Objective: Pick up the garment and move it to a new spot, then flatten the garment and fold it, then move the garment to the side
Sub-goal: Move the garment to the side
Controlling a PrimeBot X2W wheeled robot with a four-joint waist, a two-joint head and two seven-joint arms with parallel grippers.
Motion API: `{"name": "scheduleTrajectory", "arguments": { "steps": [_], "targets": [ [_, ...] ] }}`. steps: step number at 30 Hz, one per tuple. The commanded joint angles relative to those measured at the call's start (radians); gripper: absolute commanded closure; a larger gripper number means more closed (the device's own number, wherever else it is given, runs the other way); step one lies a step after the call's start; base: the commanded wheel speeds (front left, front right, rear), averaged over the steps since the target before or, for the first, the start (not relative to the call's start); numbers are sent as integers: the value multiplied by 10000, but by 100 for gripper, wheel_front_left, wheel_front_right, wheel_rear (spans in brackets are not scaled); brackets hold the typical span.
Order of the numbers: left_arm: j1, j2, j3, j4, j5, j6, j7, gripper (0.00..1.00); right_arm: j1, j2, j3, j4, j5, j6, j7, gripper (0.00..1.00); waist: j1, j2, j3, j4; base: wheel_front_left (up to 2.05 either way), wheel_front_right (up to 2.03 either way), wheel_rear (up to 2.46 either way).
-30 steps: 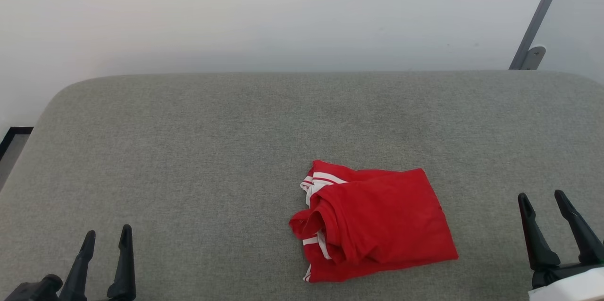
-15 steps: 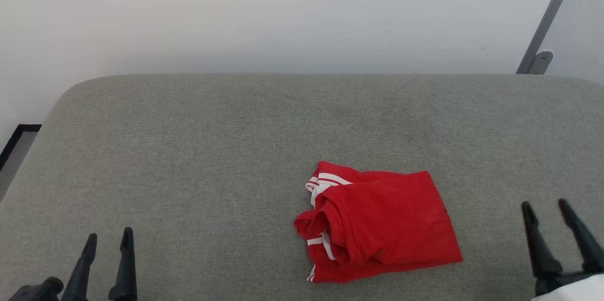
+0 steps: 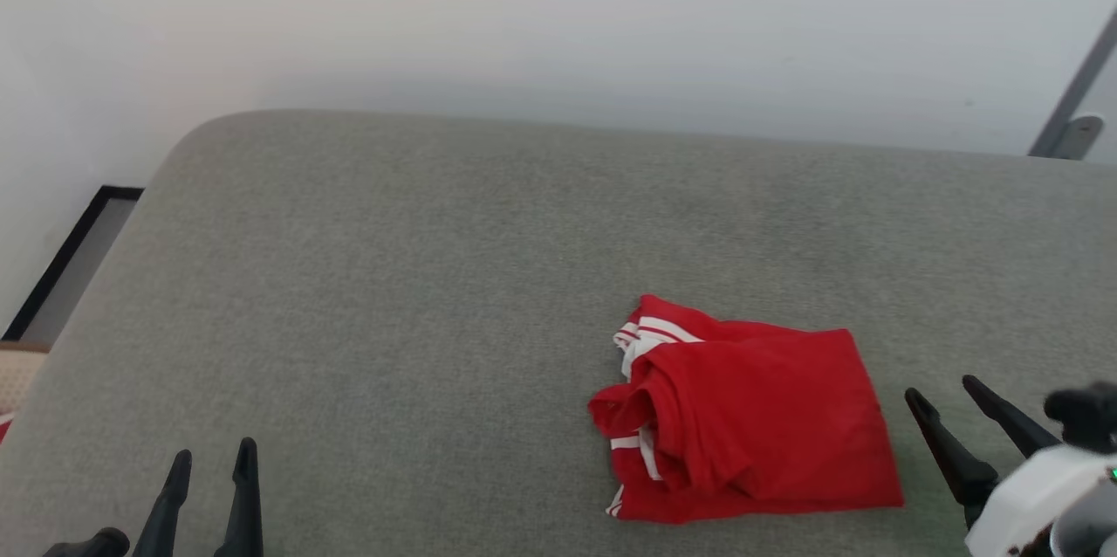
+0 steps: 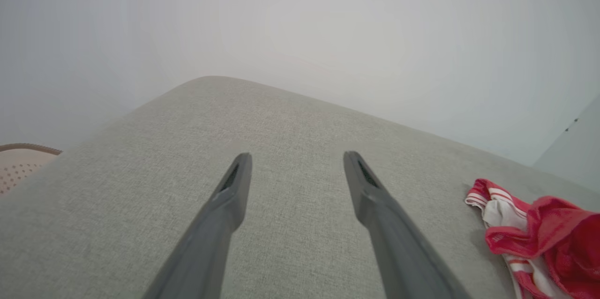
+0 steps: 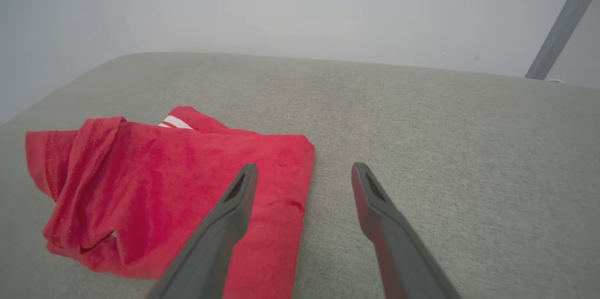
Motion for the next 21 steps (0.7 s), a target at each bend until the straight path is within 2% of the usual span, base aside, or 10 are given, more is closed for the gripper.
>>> {"name": "scheduleTrajectory", "arguments": {
  "steps": [1,3,10,14,17,21],
  "targets": [
    [19,9,-49,7,-59,-31,-45,0,-419,-249,314,84,375,0,661,0,0,-1,154,218,0,0,0],
    [-28,6,-78,12,-70,-31,-45,0,-615,-361,463,136,607,-1,1077,0,0,-1,215,287,0,0,0],
    [-447,-6,-510,142,-187,-30,-45,0,-1815,-1115,1202,349,1719,0,4042,0,0,-1,728,843,0,0,0],
    [-679,10,-726,232,-253,-31,-45,0,-2268,-1308,1461,667,2044,0,5623,0,0,-1,981,1132,0,0,0],
    [-837,3,-837,298,-307,-31,-45,0,-2574,-1187,1560,1008,2242,0,6628,0,0,-1,1180,1288,0,0,0],
    [-1065,3,-993,383,-331,-31,-45,0,-2895,-692,1850,1658,2365,2,7903,0,0,-1,1460,1396,0,0,0]
  ]
}}
